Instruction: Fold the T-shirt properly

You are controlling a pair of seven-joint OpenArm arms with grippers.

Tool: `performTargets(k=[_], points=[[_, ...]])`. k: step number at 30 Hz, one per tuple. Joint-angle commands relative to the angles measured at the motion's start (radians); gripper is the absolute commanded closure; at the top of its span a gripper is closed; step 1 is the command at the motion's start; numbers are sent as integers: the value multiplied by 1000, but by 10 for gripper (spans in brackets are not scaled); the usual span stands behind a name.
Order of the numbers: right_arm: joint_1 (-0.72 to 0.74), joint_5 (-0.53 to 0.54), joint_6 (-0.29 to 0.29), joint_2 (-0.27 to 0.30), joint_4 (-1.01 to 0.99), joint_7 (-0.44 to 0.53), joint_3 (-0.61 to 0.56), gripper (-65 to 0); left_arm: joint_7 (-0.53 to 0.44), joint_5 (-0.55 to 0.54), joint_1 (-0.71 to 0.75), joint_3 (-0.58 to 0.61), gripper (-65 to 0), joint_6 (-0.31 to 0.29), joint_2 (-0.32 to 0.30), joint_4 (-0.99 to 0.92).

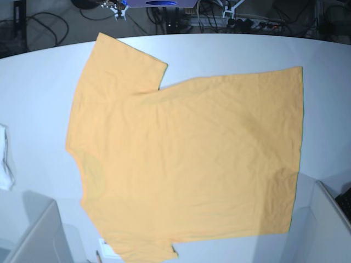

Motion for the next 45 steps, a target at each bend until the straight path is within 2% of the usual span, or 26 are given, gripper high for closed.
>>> performTargets(k=[1, 4, 8, 13, 20, 24, 27, 32, 36, 42, 45], points=[[-2, -2, 0, 3, -2, -5, -3, 0, 2, 1, 11, -2, 0, 5, 2, -1], [-4, -2, 0, 3, 6, 6, -3, 0, 0, 4, 26, 9, 0, 3, 2, 7], [-56, -2, 0, 3, 77, 69, -5, 0, 9, 1, 37, -2, 0, 3, -1, 47], [-67, -2, 0, 8, 90, 38, -5, 0, 11, -1, 34, -3, 0, 3, -1, 45], [-93, 1, 0, 43, 93, 38, -2, 0, 11, -1, 44, -3, 0, 3, -3, 53], [-153, 2, 1, 77, 127, 46, 4, 0, 0, 1, 87, 0, 0, 2, -46, 70], [-242, 4, 1, 92, 253, 40, 4, 0, 0, 1, 158, 0, 0, 2, -60, 170], [-401, 4, 1, 92, 474, 38, 14, 0, 0, 1, 336, 0, 0, 2, -84, 441], [-498, 4, 1, 91, 615, 35, 104, 0, 0, 1, 489, 6, 0, 2, -112, 668], [-633, 4, 1, 82, 902, -83, 224, 0, 0, 1, 649, 0, 0, 2, -135, 949], [-703, 4, 1, 55, 1094, -134, 267, 0, 9, 1, 744, 0, 0, 2, -158, 1110]])
